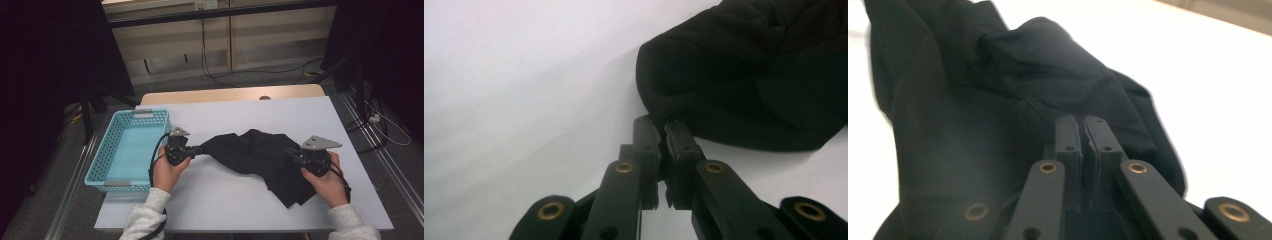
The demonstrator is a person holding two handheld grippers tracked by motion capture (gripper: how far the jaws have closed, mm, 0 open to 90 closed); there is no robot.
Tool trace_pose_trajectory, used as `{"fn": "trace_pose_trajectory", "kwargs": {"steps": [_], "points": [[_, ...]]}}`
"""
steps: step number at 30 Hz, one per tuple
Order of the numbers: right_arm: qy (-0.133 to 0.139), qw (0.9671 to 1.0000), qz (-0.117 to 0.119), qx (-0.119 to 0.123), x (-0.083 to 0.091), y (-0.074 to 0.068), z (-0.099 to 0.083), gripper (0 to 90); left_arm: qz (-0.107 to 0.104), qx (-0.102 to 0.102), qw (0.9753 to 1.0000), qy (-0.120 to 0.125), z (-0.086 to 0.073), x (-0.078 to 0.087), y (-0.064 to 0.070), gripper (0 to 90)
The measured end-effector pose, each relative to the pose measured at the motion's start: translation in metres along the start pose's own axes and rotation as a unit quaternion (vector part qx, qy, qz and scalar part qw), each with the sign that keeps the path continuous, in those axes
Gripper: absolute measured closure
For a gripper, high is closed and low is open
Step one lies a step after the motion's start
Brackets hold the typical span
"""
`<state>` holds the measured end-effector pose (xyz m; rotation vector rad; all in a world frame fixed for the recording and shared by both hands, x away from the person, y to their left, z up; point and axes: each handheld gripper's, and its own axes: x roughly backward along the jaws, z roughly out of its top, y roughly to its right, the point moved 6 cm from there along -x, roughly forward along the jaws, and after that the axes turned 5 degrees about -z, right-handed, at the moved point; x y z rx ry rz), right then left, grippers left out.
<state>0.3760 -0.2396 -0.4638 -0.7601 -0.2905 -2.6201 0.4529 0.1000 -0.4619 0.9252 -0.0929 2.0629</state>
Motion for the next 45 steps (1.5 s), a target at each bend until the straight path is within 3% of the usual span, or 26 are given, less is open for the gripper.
{"fn": "trace_pose_trajectory", "kwargs": {"steps": [7,13,15,20,23,25,32,35,37,39,43,45], "points": [[-0.02,0.9983,0.049,0.023,-0.004,-0.022,-0.005,80.8,-0.001,-0.01,0.9999,-0.008,-0.001,-0.003,0.005,85.0],[-0.018,0.9972,0.07,0.02,0.001,-0.034,-0.003,67.8,-0.001,-0.011,0.9999,-0.009,-0.001,-0.005,0.005,84.9],[-0.024,0.9969,0.073,0.021,0.002,-0.037,-0.004,59.0,-0.006,-0.009,0.9998,-0.016,-0.002,-0.005,0.005,84.9],[-0.036,0.9951,0.082,0.041,0.003,-0.048,-0.012,50.3,-0.006,-0.007,0.9999,-0.011,-0.001,-0.004,0.005,84.9],[-0.035,0.9938,0.092,0.05,0.004,-0.055,-0.014,49.4,-0.001,-0.009,0.9999,-0.009,-0.001,-0.004,0.005,84.9],[-0.04,0.9922,0.101,0.06,0.004,-0.062,-0.014,55.7,-0.001,-0.011,0.9999,-0.011,-0.001,-0.005,0.005,84.9],[-0.069,0.9894,0.099,0.081,-0.012,-0.07,-0.024,48.7,0.001,-0.014,0.9998,-0.012,-0.001,-0.005,0.005,84.9],[-0.068,0.9895,0.093,0.086,-0.014,-0.069,-0.025,52.0,0.001,-0.013,0.9998,-0.015,-0.002,-0.006,0.006,84.9],[-0.073,0.9899,0.083,0.089,-0.014,-0.066,-0.023,66.2,0.002,-0.013,0.9998,-0.016,-0.003,-0.006,0.006,84.9],[-0.072,0.9904,0.091,0.075,-0.013,-0.063,-0.022,80.1,0.003,-0.014,0.9998,-0.016,-0.002,-0.006,0.006,84.9],[-0.063,0.9917,0.1,0.051,-0.007,-0.055,-0.016,85.7,0.009,-0.013,0.9998,-0.015,-0.002,-0.006,0.006,84.9],[-0.05,0.993,0.1,0.039,-0.001,-0.05,-0.01,86.2,0.002,-0.011,0.9998,-0.017,-0.003,-0.006,0.005,85.0]]}}
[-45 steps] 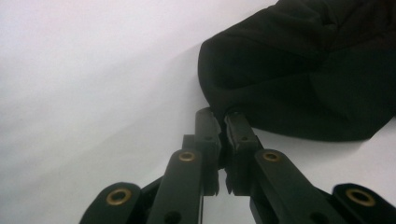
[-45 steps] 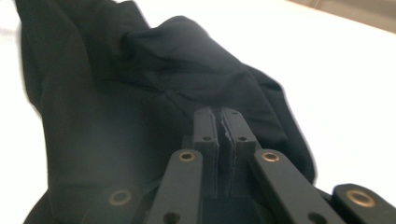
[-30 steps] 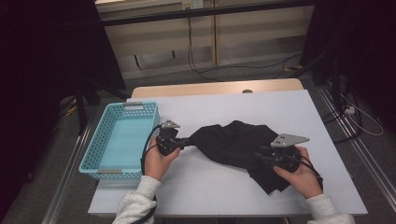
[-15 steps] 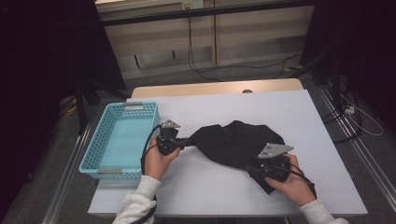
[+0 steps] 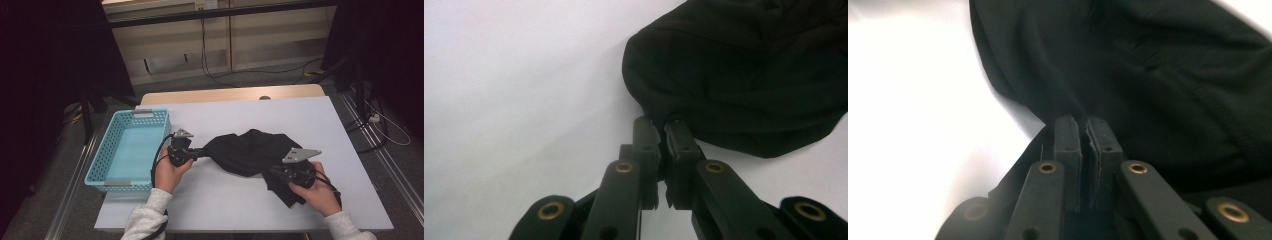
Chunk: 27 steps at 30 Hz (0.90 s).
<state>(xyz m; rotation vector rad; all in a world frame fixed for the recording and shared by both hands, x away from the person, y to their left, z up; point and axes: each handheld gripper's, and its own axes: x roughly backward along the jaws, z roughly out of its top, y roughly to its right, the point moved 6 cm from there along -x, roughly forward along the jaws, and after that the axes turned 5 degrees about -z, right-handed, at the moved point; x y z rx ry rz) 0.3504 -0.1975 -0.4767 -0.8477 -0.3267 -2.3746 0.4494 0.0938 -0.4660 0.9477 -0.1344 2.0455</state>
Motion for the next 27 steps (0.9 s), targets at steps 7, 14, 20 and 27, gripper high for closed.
{"fn": "trace_pose_trajectory", "kwargs": {"steps": [7,14,20,27], "points": [[0.053,0.9959,-0.063,-0.037,0.015,0.03,0.01,86.9,-0.006,-0.005,0.9999,-0.013,-0.003,-0.008,0.005,85.0],[0.028,0.9957,-0.073,-0.05,0.003,0.043,0.0,82.0,0.0,-0.001,0.9999,-0.016,-0.006,-0.011,0.002,84.9],[0.028,0.9954,-0.069,-0.061,0.004,0.044,-0.003,78.1,0.005,0.004,0.9999,-0.014,-0.007,-0.009,-0.001,84.8],[0.033,0.9962,-0.047,-0.066,0.006,0.04,-0.006,62.8,0.003,0.007,0.9999,-0.009,-0.004,-0.006,-0.002,84.7]]}}
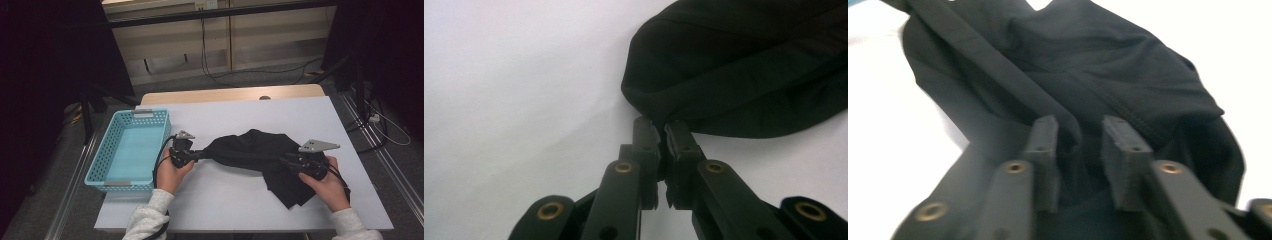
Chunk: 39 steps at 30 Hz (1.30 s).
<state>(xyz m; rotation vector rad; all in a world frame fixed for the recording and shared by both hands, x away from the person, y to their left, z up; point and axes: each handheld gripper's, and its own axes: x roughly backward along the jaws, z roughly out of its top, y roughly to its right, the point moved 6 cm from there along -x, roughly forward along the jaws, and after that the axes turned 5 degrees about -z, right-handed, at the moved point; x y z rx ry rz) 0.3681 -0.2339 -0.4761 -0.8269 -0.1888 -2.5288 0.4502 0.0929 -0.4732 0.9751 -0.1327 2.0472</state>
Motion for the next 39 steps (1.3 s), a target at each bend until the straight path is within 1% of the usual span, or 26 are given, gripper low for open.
{"fn": "trace_pose_trajectory", "kwargs": {"steps": [3,5,6,7,8,12,14,16,19,20,22,24,26,27,29,32,33,34,35,36,37,38,39], "points": [[0.0,0.9998,0.017,0.008,0.001,-0.006,-0.004,54.4,0.002,0.002,1.0,0.006,0.003,0.004,0.0,84.8],[-0.006,0.9996,0.025,0.014,-0.001,-0.009,-0.007,52.6,0.003,0.003,1.0,0.008,0.003,0.005,0.0,84.7],[-0.009,0.9993,0.031,0.018,-0.003,-0.012,-0.009,51.2,-0.003,0.002,1.0,0.001,0.002,0.005,0.0,84.8],[-0.013,0.999,0.037,0.021,-0.005,-0.015,-0.01,51.2,-0.002,0.003,1.0,0.001,0.002,0.005,0.0,84.7],[-0.017,0.9989,0.038,0.024,-0.006,-0.017,-0.011,51.7,0.001,0.005,1.0,0.006,0.002,0.005,0.0,84.8],[-0.029,0.998,0.038,0.041,-0.01,-0.022,-0.013,53.8,0.004,0.008,0.9999,0.008,0.002,0.005,-0.003,84.8],[-0.033,0.9978,0.037,0.043,-0.011,-0.021,-0.014,56.8,0.005,0.007,0.9999,0.006,0.001,0.006,-0.005,84.8],[-0.029,0.9982,0.035,0.039,-0.01,-0.019,-0.014,57.5,0.007,0.005,0.9999,0.007,0.002,0.007,-0.005,84.8],[-0.027,0.9981,0.038,0.04,-0.008,-0.016,-0.014,58.6,0.009,0.009,0.9998,0.012,0.002,0.007,-0.005,84.8],[-0.028,0.9979,0.039,0.044,-0.007,-0.015,-0.014,60.9,0.009,0.009,0.9999,0.011,0.002,0.007,-0.005,84.8],[-0.032,0.9972,0.044,0.05,-0.007,-0.016,-0.016,69.7,0.009,0.009,0.9999,0.011,0.002,0.007,-0.005,84.7],[-0.037,0.9966,0.061,0.041,-0.007,-0.019,-0.016,80.6,0.009,0.009,0.9999,0.011,0.002,0.007,-0.006,84.8],[-0.04,0.9966,0.064,0.035,-0.006,-0.02,-0.015,85.7,0.007,0.011,0.9999,0.011,0.002,0.007,-0.006,84.8],[-0.037,0.9969,0.063,0.03,-0.004,-0.02,-0.014,86.1,0.007,0.01,0.9999,0.01,0.002,0.007,-0.005,84.7],[-0.021,0.9976,0.064,0.016,0.001,-0.017,-0.008,86.6,0.006,0.008,0.9999,0.01,0.002,0.007,-0.004,84.8],[0.012,0.9986,0.052,-0.002,0.011,-0.008,0.001,86.7,0.002,0.005,1.0,0.007,0.002,0.004,-0.002,84.7],[0.021,0.9986,0.048,-0.012,0.014,-0.005,0.003,86.8,-0.004,0.003,1.0,0.004,0.002,0.003,-0.001,84.7],[0.027,0.9986,0.04,-0.02,0.016,-0.001,0.004,86.8,-0.009,0.002,1.0,0.003,0.002,0.002,0.001,84.5],[0.032,0.9986,0.033,-0.026,0.017,0.002,0.004,86.8,-0.007,-0.001,1.0,0.003,0.002,0.0,0.002,84.2],[0.034,0.9984,0.03,-0.035,0.018,0.005,0.004,86.7,-0.011,-0.004,0.9999,0.001,0.001,-0.002,0.004,83.6],[0.034,0.9981,0.028,-0.044,0.017,0.007,0.004,86.6,-0.014,-0.008,0.9999,-0.006,0.0,-0.003,0.005,82.2],[0.031,0.9981,0.026,-0.045,0.017,0.008,0.003,86.6,-0.01,-0.009,0.9999,-0.003,0.0,-0.005,0.005,80.2],[0.028,0.9985,0.022,-0.043,0.016,0.008,0.002,86.6,-0.011,-0.009,0.9999,-0.006,-0.001,-0.007,0.005,78.5]]}}
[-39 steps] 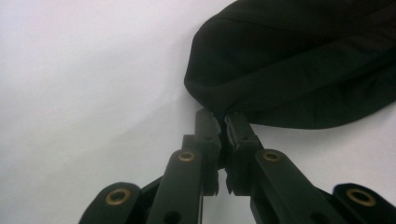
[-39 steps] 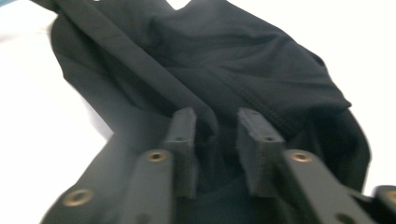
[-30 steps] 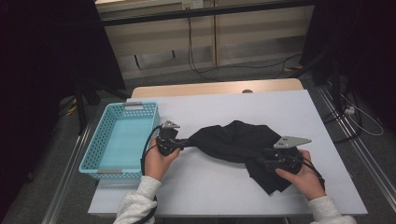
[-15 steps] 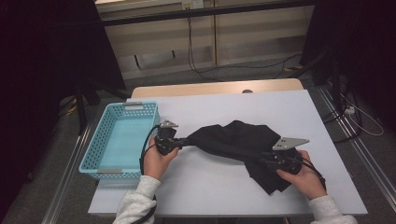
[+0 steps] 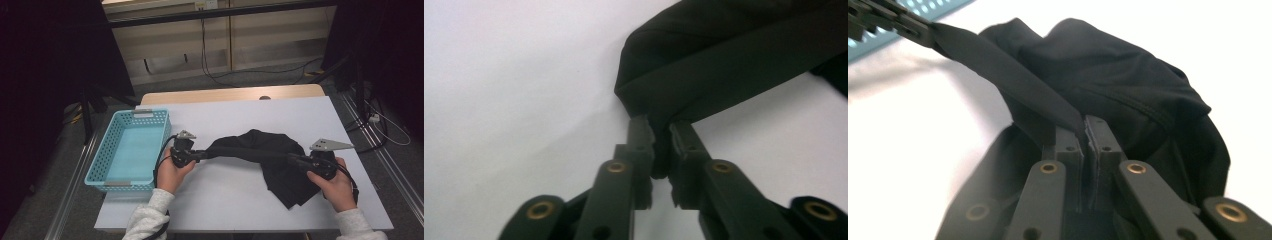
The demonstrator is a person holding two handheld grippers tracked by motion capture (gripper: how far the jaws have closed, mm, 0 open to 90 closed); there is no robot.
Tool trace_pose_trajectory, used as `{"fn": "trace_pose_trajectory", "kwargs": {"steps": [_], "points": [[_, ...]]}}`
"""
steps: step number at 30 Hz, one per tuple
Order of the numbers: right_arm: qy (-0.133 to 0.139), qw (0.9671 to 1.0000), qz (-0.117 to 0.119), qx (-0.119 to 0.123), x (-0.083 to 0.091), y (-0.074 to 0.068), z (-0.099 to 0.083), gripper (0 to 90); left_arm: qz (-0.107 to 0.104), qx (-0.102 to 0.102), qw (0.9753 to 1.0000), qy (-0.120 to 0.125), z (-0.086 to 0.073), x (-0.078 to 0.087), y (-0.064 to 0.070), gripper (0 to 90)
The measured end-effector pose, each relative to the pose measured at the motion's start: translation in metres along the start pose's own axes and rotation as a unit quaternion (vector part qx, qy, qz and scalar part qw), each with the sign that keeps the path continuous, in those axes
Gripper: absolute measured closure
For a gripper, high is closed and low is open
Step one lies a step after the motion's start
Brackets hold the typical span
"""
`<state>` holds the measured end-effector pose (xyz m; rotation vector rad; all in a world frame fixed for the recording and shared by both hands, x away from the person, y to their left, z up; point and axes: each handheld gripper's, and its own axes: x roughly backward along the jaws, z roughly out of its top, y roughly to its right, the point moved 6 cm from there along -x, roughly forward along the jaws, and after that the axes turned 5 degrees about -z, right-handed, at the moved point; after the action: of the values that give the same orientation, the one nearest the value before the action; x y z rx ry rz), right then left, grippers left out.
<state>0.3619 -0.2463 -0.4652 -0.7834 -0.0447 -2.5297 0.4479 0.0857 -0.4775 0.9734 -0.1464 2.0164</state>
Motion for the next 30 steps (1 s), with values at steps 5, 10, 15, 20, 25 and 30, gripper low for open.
{"fn": "trace_pose_trajectory", "kwargs": {"steps": [5,10,15,20,25,30], "points": [[-0.001,1.0,-0.009,-0.002,-0.001,0.001,0.0,86.6,0.014,-0.009,0.9999,0.003,-0.002,-0.002,-0.003,65.5],[0.002,0.9999,-0.011,-0.009,0.001,0.004,0.001,86.6,0.022,-0.014,0.9996,0.006,-0.002,-0.004,-0.006,59.4],[0.014,0.9994,-0.023,-0.02,0.003,0.008,0.003,86.7,0.03,-0.024,0.9992,0.011,-0.002,-0.006,-0.006,56.4],[0.015,0.9991,-0.029,-0.026,0.004,0.01,0.003,86.7,0.036,-0.018,0.9992,0.009,-0.004,-0.009,-0.009,55.2],[0.015,0.9987,-0.038,-0.029,0.003,0.013,0.003,86.6,0.036,-0.025,0.999,-0.004,-0.007,-0.011,-0.01,55.2],[0.022,0.9979,-0.047,-0.038,0.005,0.017,0.004,86.6,0.039,-0.026,0.9989,-0.005,-0.008,-0.012,-0.011,55.2]]}}
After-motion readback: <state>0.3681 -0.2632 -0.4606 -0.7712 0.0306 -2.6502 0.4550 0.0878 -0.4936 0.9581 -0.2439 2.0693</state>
